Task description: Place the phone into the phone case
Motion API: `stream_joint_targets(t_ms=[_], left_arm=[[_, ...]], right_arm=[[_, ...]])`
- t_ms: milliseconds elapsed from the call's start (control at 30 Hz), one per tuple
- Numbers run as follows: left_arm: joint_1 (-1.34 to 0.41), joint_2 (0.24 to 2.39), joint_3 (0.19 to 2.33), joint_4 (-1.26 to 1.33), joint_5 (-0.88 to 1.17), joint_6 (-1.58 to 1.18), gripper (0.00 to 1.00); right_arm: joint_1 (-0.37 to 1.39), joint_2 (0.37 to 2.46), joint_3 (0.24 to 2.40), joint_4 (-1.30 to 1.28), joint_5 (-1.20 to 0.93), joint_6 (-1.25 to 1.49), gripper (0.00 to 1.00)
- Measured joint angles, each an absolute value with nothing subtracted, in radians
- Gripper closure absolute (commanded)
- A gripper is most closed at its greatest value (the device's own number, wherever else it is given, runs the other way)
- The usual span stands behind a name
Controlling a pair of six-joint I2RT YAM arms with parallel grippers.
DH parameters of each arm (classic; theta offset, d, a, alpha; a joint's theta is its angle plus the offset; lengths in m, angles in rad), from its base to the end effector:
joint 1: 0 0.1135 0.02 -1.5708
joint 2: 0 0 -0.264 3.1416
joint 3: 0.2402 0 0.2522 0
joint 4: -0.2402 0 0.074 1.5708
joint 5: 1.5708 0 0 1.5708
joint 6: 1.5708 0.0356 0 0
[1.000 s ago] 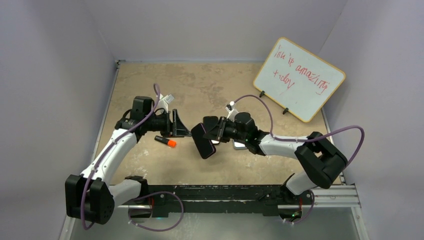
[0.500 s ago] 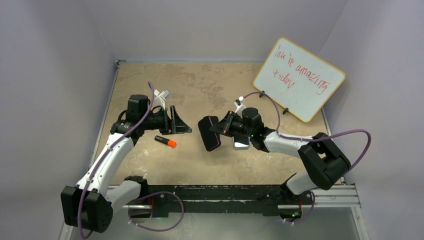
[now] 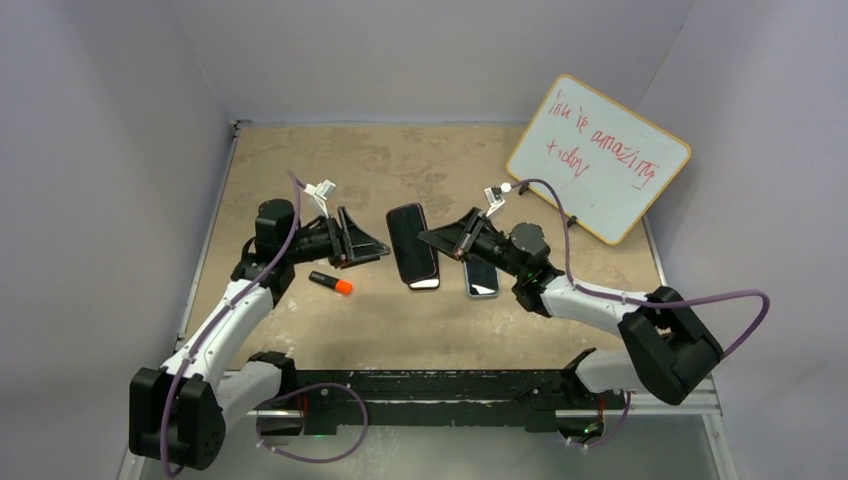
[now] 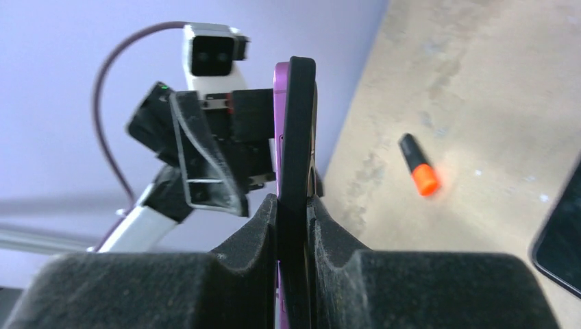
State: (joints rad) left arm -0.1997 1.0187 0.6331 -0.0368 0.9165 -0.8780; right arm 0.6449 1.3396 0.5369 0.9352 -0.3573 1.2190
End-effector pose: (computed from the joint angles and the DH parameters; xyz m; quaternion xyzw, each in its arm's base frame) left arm 0.2084 -0.0710 0.2625 -0.0239 0.7900 -0.5688 0.2275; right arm 0.2157 0.1778 0.2502 0.0553 0.6596 0.6642 0.3475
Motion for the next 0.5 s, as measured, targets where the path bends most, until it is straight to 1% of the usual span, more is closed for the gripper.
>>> stream_joint_targets(t_ms=[167, 300, 400, 500], left_arm=[[-0.200, 1.010, 0.599, 0.156, 0.936, -0.988, 0.37], [-0.200, 1.027, 0.572, 0.324, 0.959, -1.074, 0.39], [-0.200, 1.063, 0.558, 0.433, 0.976, -1.129, 0.45], [-0.200, 1.085, 0.553, 0.489, 0.984, -1.161, 0.50]], right_arm=[[0.645, 1.362, 0.523, 1.132, -0.376, 1.322, 1.00], [0.651, 1.412, 0.523, 1.240, -0.390, 1.383, 1.00], [0.661, 1.443, 0.523, 1.265, -0.398, 1.405, 1.00], [0.678, 1.463, 0.529, 1.266, -0.410, 1.408, 1.00]])
